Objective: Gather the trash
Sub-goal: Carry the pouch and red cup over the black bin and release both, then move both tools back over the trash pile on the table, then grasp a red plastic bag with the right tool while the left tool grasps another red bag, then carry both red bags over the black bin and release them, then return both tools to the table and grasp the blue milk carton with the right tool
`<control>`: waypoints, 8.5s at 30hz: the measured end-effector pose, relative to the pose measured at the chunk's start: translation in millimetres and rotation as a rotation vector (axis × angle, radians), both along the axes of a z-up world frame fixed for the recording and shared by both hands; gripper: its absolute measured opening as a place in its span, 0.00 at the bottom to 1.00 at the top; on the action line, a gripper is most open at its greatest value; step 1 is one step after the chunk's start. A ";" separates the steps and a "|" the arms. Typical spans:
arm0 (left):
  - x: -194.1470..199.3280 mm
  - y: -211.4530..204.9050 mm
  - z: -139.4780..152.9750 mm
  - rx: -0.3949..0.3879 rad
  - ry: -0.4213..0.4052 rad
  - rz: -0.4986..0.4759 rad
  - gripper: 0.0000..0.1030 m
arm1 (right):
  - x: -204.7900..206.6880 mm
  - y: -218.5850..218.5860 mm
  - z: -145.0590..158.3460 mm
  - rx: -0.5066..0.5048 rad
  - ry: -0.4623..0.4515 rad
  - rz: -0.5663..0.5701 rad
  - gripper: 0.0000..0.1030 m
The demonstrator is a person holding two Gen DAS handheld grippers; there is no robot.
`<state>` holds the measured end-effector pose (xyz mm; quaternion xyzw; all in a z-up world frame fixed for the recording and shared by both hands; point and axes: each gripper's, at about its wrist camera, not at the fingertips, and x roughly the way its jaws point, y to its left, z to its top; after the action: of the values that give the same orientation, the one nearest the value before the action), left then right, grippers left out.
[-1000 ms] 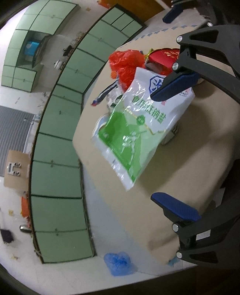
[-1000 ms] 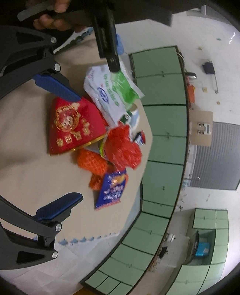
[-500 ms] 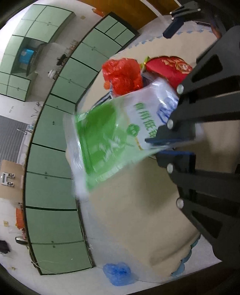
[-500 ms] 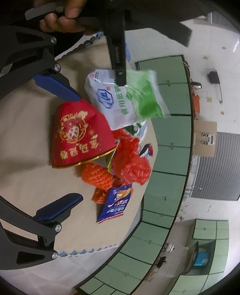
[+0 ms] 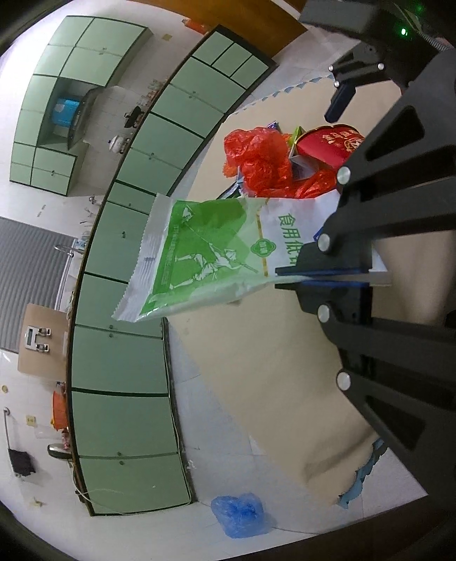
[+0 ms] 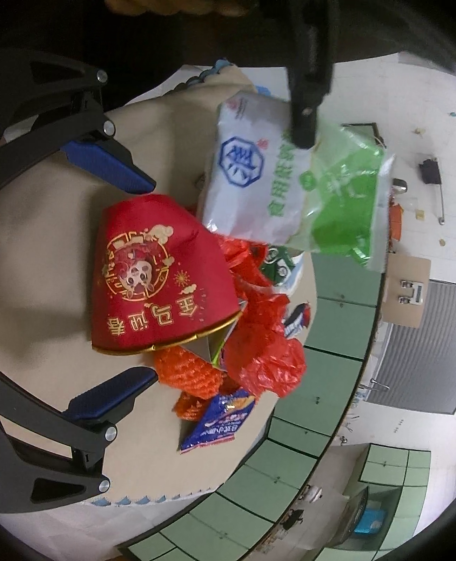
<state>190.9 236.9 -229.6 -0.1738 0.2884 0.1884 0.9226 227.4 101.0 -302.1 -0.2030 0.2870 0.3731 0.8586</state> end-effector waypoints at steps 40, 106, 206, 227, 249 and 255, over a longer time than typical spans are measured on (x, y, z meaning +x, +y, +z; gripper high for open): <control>40.2 -245.4 29.9 0.005 -0.035 -0.581 0.01 | -33.7 -326.7 46.2 0.142 0.096 -0.712 0.77; -2.3 -115.2 17.6 0.254 -0.033 -0.163 0.75 | 39.9 -159.5 78.0 0.214 0.142 -0.282 0.71; 119.4 -421.9 -109.0 0.161 0.213 -0.870 0.00 | 54.8 -432.9 -70.6 0.271 0.447 -0.818 0.07; 130.4 -418.5 -132.0 0.169 0.283 -0.838 0.26 | 70.0 -427.4 -81.1 0.247 0.470 -0.837 0.24; 7.0 -151.8 9.3 0.262 0.006 -0.263 0.72 | 27.1 -248.0 74.8 0.277 0.132 -0.537 0.70; -7.5 -78.4 8.9 0.273 -0.010 -0.147 0.76 | 27.9 -148.0 76.2 0.292 0.123 -0.401 0.70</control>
<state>183.4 158.5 -220.7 -0.0259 0.2672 0.1570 0.9504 255.4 -47.0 -225.8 0.0073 0.3165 0.2444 0.9166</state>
